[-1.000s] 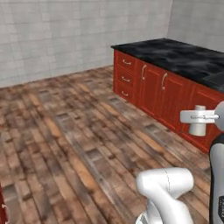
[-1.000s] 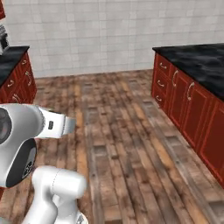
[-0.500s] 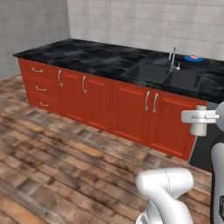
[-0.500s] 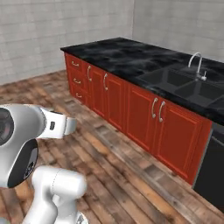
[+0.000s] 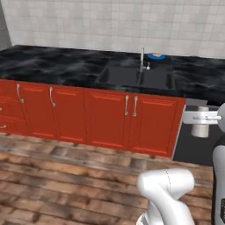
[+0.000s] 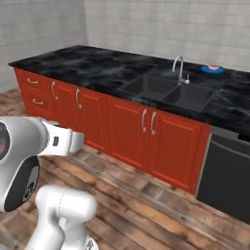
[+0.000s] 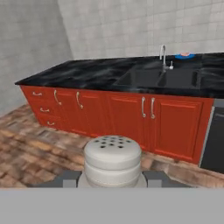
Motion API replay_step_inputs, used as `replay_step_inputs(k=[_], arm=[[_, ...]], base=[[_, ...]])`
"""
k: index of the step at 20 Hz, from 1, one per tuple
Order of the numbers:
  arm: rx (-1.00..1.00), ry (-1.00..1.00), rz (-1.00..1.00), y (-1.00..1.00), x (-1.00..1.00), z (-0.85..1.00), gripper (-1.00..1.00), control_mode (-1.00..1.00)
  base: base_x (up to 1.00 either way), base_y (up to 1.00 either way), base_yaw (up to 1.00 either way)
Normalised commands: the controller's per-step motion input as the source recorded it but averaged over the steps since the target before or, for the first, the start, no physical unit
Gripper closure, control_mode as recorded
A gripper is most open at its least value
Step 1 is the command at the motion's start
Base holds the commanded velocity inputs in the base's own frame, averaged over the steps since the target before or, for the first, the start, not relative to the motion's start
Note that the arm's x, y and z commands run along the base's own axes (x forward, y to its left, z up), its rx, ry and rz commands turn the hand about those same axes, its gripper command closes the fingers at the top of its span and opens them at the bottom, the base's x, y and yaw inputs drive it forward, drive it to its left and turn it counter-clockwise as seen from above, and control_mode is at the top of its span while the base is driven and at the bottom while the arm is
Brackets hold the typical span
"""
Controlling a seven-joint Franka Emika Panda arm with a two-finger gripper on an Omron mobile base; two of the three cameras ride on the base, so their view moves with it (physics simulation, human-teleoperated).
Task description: Retrieve the shaker from the cabinet and place it next the steak on a plate on the dining table.
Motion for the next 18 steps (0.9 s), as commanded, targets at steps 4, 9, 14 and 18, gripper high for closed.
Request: replay_step_inputs(k=[4, 9, 14, 18], arm=[[0.0, 0.0, 0.0, 0.0, 0.0, 0.0, 1.0, 1.0], [0.0, 0.0, 0.0, 0.0, 0.0, 0.0, 1.0, 1.0], [0.0, 0.0, 0.0, 0.0, 0.0, 0.0, 1.0, 1.0], [0.0, 0.0, 0.0, 0.0, 0.0, 0.0, 1.0, 1.0]], base=[[0.99, 1.0, -0.38], [1.0, 0.93, -0.31], [1.0, 0.81, -0.12], [1.0, 1.0, -0.01]])
